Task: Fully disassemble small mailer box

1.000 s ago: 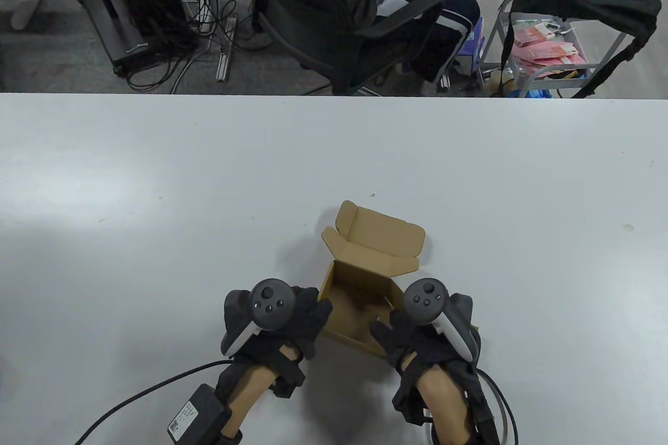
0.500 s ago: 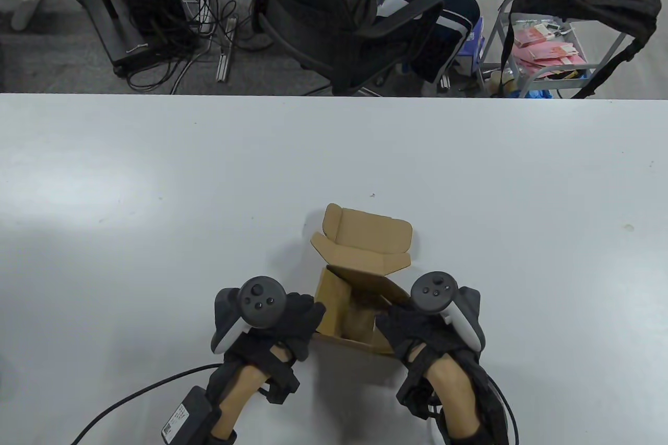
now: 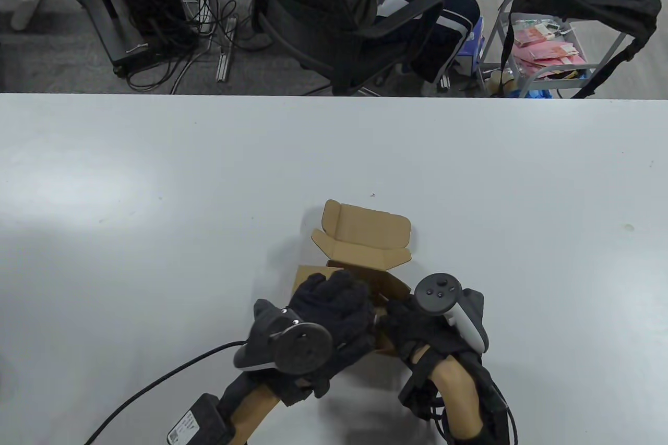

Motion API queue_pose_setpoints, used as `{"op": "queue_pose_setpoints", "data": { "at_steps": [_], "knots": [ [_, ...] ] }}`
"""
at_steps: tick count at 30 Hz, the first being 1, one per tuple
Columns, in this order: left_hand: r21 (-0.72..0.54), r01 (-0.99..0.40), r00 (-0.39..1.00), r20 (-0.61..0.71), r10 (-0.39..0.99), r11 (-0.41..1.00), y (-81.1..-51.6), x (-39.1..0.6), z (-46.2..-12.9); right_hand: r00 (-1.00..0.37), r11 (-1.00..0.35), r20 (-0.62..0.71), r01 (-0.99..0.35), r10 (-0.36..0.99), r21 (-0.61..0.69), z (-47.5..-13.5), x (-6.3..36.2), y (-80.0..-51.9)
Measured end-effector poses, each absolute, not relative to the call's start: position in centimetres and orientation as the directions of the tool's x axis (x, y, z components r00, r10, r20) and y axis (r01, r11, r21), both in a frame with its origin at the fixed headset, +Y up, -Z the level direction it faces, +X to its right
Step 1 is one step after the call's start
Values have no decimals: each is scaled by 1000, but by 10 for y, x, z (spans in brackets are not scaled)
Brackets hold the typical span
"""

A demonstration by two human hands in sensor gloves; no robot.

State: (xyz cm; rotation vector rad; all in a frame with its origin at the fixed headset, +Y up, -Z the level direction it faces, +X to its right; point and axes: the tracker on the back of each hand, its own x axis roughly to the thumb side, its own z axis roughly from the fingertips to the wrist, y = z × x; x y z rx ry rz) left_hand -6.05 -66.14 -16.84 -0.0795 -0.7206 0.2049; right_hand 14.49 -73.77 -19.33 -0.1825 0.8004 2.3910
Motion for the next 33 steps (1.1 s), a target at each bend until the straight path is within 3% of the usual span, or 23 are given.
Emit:
{"op": "queue_pose_setpoints", "data": {
  "at_steps": [3, 5, 9, 14, 19, 25, 29, 33],
  "knots": [
    [-70, -27, 780, 622, 65, 997, -677, -63, -178, -807, -632, -305, -587, 506, 506, -192, 146, -738],
    [-47, -70, 796, 599, 84, 996, -685, -76, -181, -805, -628, -306, -589, 508, 508, -193, 146, -738],
    [-152, -173, 820, 525, 228, 973, -688, -108, -187, -796, -617, -311, -602, 520, 507, -193, 147, -737],
    [-76, -236, 864, 439, 245, 969, -682, -143, -191, -769, -627, -271, -632, 578, 456, -193, 149, -726],
    [-120, -227, 912, 322, 255, 966, -689, -167, -199, -786, -688, -208, -612, 582, 389, -186, 146, -708],
    [-262, -162, 945, 237, 226, 951, -705, -173, -206, -810, -742, -55, -560, 584, 368, -179, 127, -694],
    [-378, -172, 944, 202, 262, 910, -715, -175, -209, -800, -726, -22, -556, 600, 404, -179, 121, -696],
    [-388, -191, 940, 192, 282, 902, -715, -178, -210, -817, -713, -32, -521, 576, 470, -179, 119, -704]
  ]
}}
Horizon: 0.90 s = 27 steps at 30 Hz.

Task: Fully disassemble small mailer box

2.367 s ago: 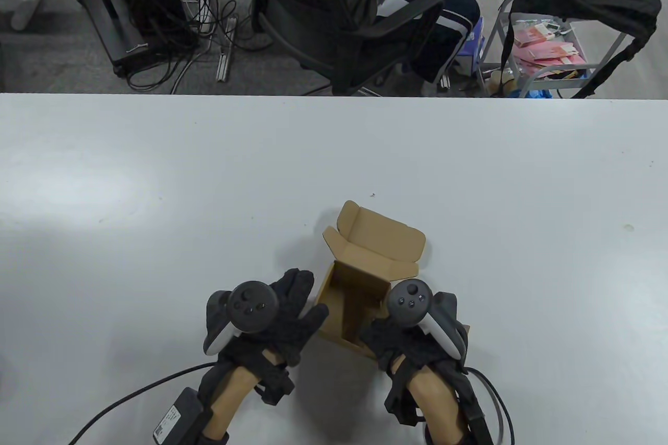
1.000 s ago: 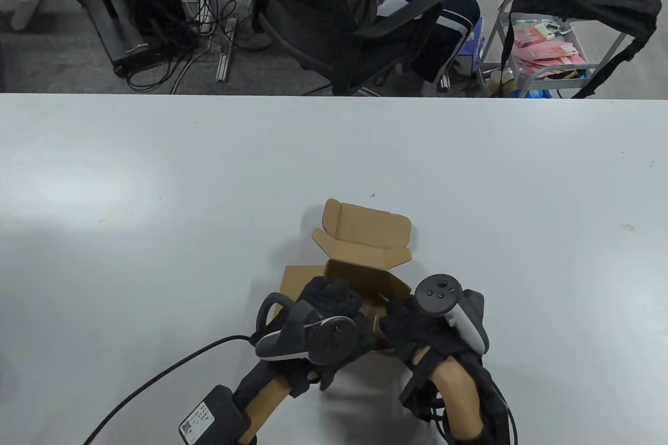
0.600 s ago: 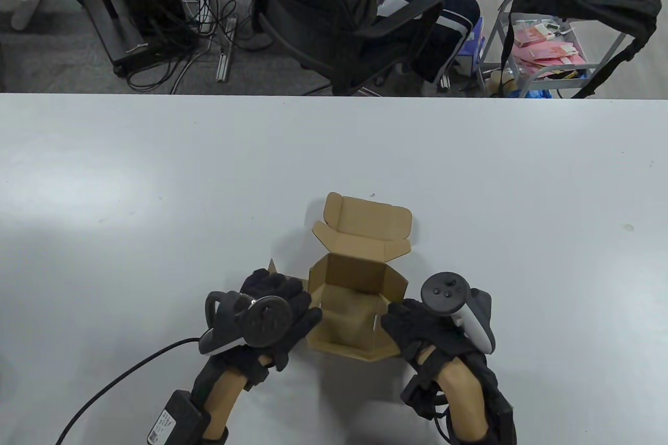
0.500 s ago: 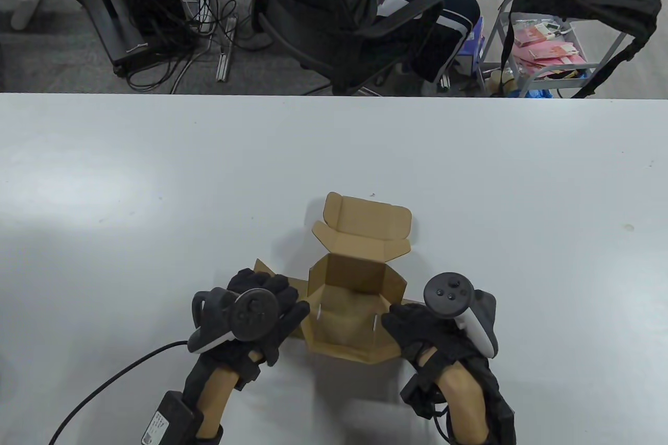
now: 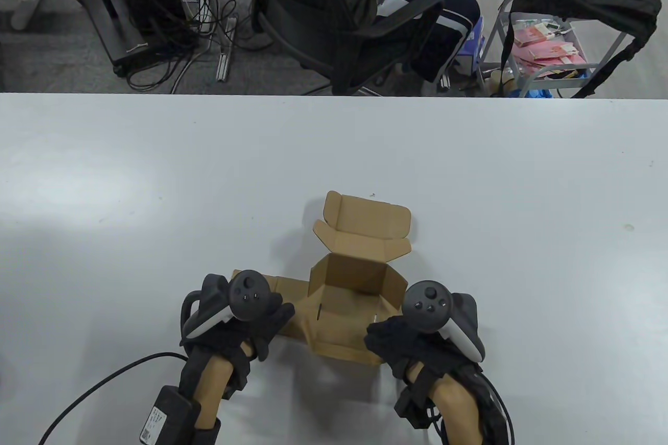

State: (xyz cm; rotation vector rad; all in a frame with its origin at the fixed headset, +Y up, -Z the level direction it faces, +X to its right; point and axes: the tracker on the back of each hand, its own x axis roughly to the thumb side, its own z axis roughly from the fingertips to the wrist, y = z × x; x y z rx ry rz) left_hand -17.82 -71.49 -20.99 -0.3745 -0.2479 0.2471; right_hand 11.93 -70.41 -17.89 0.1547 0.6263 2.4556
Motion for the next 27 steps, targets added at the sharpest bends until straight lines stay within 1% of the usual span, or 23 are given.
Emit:
{"op": "queue_pose_setpoints", "data": {
  "at_steps": [2, 3, 5, 6, 7, 8, 9, 10, 11, 14, 15, 17, 19, 21, 22, 23, 24, 25, 26, 27],
  "knots": [
    [-386, -201, 935, 200, 294, 900, -712, -180, -210, -817, -698, -16, -502, 576, 511, -179, 116, -708],
    [-359, -202, 933, 211, 290, 911, -708, -181, -209, -817, -684, 7, -479, 577, 550, -179, 112, -711],
    [-166, -210, 937, 247, 247, 963, -692, -181, -204, -817, -660, 71, -407, 572, 631, -177, 105, -715],
    [28, -229, 939, 271, 213, 973, -679, -181, -198, -811, -648, 86, -393, 578, 652, -176, 102, -716],
    [190, -253, 934, 303, 188, 949, -668, -180, -191, -799, -643, 101, -393, 592, 657, -175, 98, -716],
    [295, -276, 926, 338, 170, 915, -659, -178, -183, -791, -654, 125, -393, 599, 647, -175, 96, -714],
    [348, -294, 917, 365, 160, 890, -653, -176, -178, -788, -666, 142, -392, 599, 635, -175, 95, -712],
    [372, -313, 899, 414, 145, 874, -648, -171, -172, -785, -683, 161, -394, 598, 614, -175, 95, -709],
    [351, -327, 870, 474, 135, 877, -647, -166, -169, -786, -712, 194, -388, 587, 586, -175, 95, -706],
    [258, -320, 824, 551, 133, 911, -653, -148, -167, -814, -775, 235, -355, 532, 522, -175, 96, -702],
    [204, -282, 810, 574, 119, 938, -658, -142, -168, -827, -790, 238, -341, 510, 509, -175, 97, -701],
    [104, -159, 809, 584, 69, 982, -671, -128, -173, -846, -808, 226, -330, 482, 488, -175, 99, -702],
    [50, -55, 809, 588, 15, 997, -684, -119, -177, -872, -835, 220, -302, 437, 460, -175, 100, -704],
    [4, -3, 809, 588, 0, 1000, -693, -115, -181, -892, -856, 217, -274, 397, 439, -175, 100, -706],
    [-17, -14, 810, 587, 21, 1000, -694, -116, -183, -895, -858, 215, -269, 391, 438, -175, 100, -707],
    [-69, -50, 811, 579, 81, 996, -695, -117, -185, -901, -858, 206, -263, 382, 441, -176, 101, -709],
    [-140, -44, 818, 563, 116, 989, -697, -119, -187, -905, -857, 200, -257, 376, 448, -178, 101, -711],
    [-197, -21, 826, 549, 129, 980, -699, -120, -188, -907, -851, 192, -254, 374, 459, -179, 102, -714],
    [-281, 22, 840, 526, 135, 959, -703, -121, -190, -911, -842, 177, -252, 373, 478, -180, 103, -717],
    [-311, 38, 844, 518, 136, 950, -706, -122, -190, -913, -837, 168, -252, 372, 485, -181, 103, -719]
  ]
}}
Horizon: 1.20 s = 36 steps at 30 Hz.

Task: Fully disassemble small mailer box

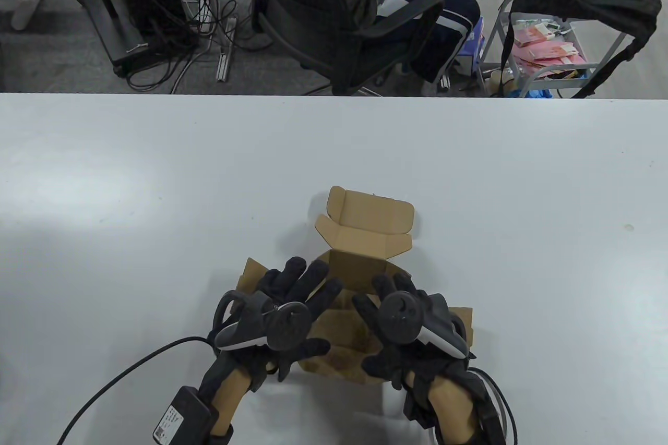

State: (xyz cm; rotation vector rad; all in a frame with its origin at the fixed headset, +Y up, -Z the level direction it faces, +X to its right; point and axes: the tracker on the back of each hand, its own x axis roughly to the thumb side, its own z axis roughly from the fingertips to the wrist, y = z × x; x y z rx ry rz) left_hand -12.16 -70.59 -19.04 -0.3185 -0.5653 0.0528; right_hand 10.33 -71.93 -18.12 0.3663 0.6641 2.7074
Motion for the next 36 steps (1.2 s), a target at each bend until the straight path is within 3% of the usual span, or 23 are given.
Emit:
{"op": "queue_pose_setpoints", "data": {
  "at_steps": [6, 11, 21, 36],
  "knots": [
    [-401, 135, 851, 516, 102, 906, -723, -118, -194, -941, -834, 133, -203, 310, 513, -188, 107, -730],
    [-331, 203, 835, 549, 13, 922, -731, -112, -203, -955, -817, 97, -183, 279, 547, -198, 113, -740],
    [-562, 179, 872, 471, 135, 807, -753, -110, -226, -963, -791, 74, -169, 260, 588, -224, 126, -756],
    [-583, 183, 894, 434, 113, 791, -754, -108, -232, -942, -719, 10, -250, 336, 648, -229, 137, -770]
  ]
}}
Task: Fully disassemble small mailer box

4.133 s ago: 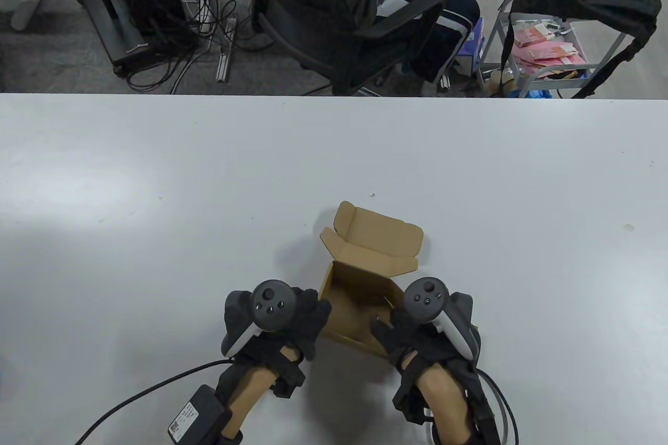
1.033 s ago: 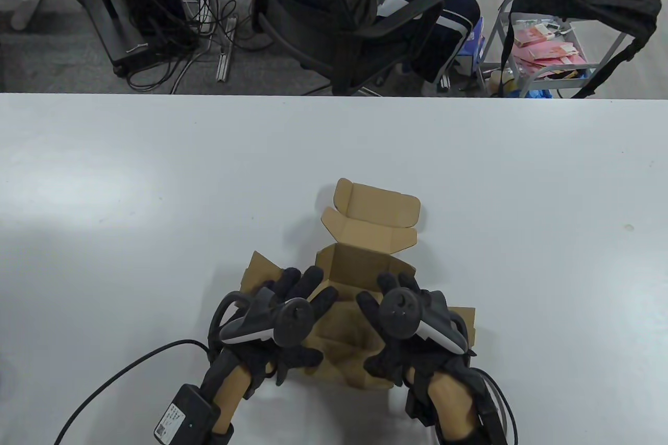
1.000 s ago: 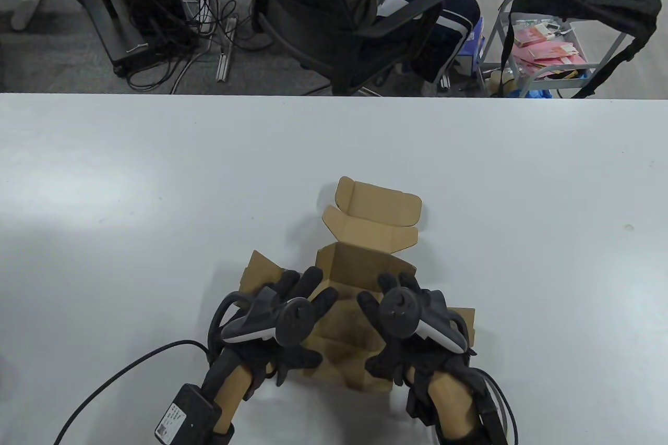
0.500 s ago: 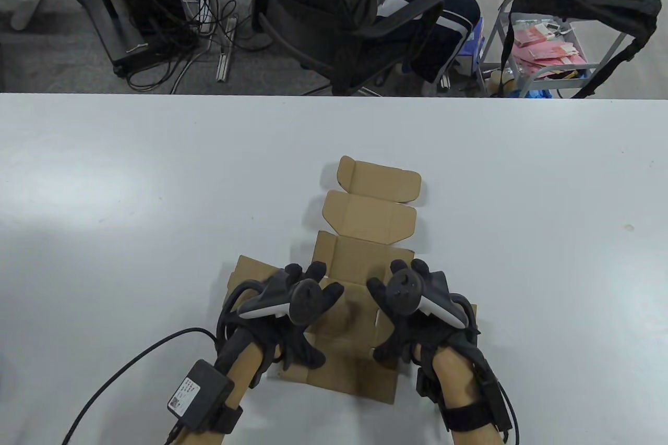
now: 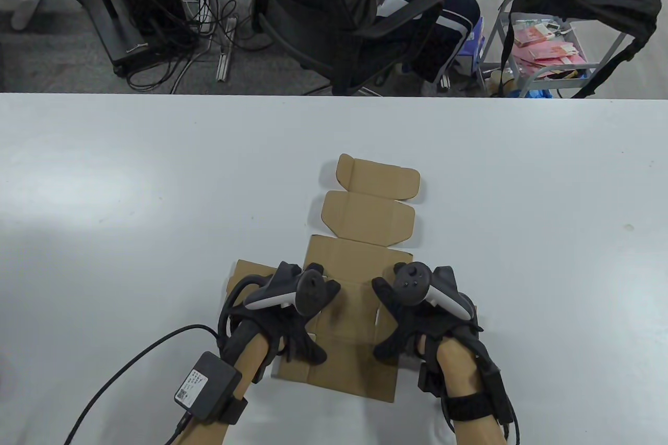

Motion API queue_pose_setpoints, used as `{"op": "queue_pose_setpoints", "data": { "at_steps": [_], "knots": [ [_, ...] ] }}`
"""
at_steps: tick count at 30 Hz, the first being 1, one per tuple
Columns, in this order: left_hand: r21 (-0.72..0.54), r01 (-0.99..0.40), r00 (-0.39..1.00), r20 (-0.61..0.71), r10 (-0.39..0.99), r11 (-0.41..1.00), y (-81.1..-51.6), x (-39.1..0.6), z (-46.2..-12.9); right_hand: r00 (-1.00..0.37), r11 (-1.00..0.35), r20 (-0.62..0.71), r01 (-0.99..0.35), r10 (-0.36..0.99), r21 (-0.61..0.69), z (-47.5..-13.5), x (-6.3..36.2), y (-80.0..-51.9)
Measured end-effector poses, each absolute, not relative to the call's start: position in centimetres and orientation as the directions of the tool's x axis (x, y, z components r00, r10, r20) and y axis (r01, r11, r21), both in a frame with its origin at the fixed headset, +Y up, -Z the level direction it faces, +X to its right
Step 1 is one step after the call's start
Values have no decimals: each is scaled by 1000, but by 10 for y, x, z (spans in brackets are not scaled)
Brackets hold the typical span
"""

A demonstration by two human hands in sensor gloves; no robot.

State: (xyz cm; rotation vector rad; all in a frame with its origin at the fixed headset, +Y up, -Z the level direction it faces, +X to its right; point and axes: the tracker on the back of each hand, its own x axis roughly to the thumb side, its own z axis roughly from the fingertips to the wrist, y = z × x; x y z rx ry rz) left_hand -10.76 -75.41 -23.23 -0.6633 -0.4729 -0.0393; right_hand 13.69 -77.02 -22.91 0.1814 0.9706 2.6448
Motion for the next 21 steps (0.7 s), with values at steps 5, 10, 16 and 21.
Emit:
{"op": "queue_pose_setpoints", "data": {
  "at_steps": [5, 10, 16, 21],
  "knots": [
    [-490, 135, 871, 473, 133, 861, -749, -115, -220, -932, -786, 77, -252, 355, 564, -218, 139, -754],
    [-373, -60, 865, 443, 235, 926, -719, -130, -203, -897, -870, 118, -370, 425, 326, -197, 153, -719],
    [-276, -267, 826, 427, 367, 923, -705, -150, -186, -871, -847, 55, -458, 489, 269, -196, 163, -714],
    [-229, -277, 834, 425, 352, 933, -703, -156, -185, -872, -848, 81, -441, 482, 294, -194, 155, -716]
  ]
}}
